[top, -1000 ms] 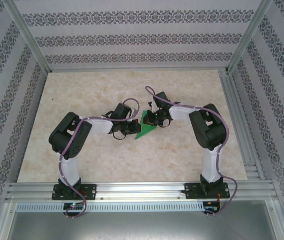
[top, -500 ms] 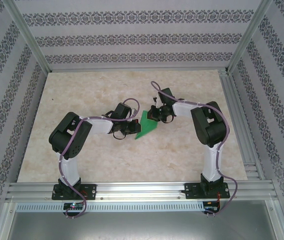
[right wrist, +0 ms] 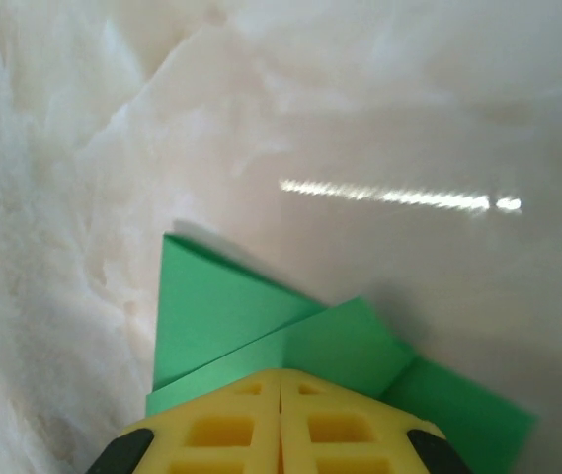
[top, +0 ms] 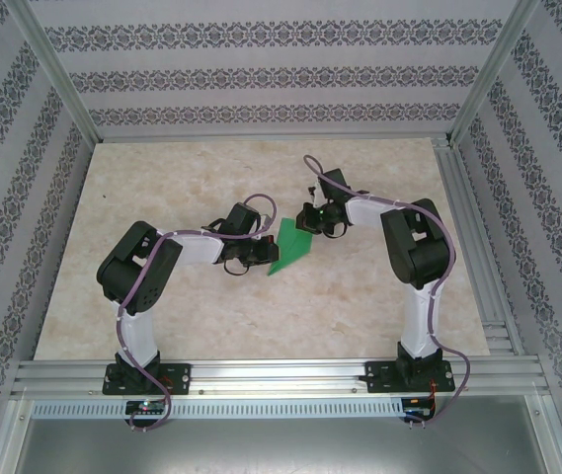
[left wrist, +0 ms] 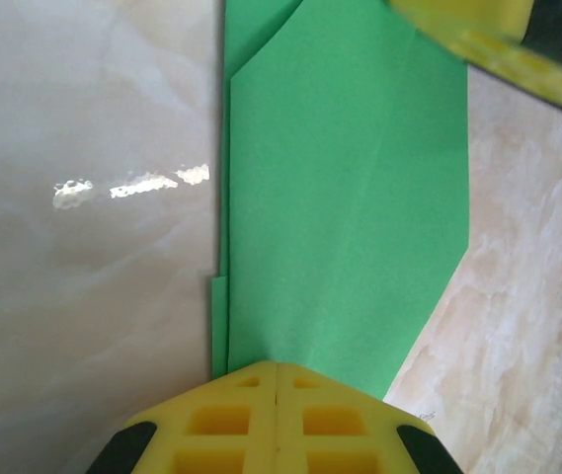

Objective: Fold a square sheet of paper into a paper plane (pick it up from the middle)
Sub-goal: Fourth fold the wing at the center of the table.

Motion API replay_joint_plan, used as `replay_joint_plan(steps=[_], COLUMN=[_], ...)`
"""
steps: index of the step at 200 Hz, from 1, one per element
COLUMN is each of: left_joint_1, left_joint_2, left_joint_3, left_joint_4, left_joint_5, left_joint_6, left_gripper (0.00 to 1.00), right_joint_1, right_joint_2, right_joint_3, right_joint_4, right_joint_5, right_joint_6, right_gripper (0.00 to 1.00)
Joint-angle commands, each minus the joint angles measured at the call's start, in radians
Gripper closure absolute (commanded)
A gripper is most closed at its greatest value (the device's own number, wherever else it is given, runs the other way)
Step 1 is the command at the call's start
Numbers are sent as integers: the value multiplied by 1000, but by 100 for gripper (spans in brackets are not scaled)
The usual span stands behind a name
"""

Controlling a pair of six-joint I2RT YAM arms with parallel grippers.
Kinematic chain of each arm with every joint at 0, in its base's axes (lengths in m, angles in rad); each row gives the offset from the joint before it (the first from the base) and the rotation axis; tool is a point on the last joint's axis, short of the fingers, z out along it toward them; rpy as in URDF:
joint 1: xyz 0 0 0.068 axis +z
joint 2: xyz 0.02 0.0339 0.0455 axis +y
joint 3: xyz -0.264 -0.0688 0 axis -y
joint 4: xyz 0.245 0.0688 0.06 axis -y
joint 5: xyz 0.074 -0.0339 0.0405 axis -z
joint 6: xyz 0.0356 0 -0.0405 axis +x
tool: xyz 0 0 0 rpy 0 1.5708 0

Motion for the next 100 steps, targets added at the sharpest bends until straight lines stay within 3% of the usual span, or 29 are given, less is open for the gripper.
replay_joint_plan(steps=[1,100], left_joint_1=[-7,-10], left_joint_2=[54,59], left_joint_3=[-27,-16], left_joint_4=[-140,-143], left_joint_5=[-51,-46], left_joint_6=[29,35], left_gripper=[98,99], right_joint_1=[-27,-54], right_joint_2=[29,-9], right_joint_3=[15,74], right_joint_4=[6,-17], right_joint_5=[65,174], right_joint_6=[-15,-18], right_gripper=[92,90])
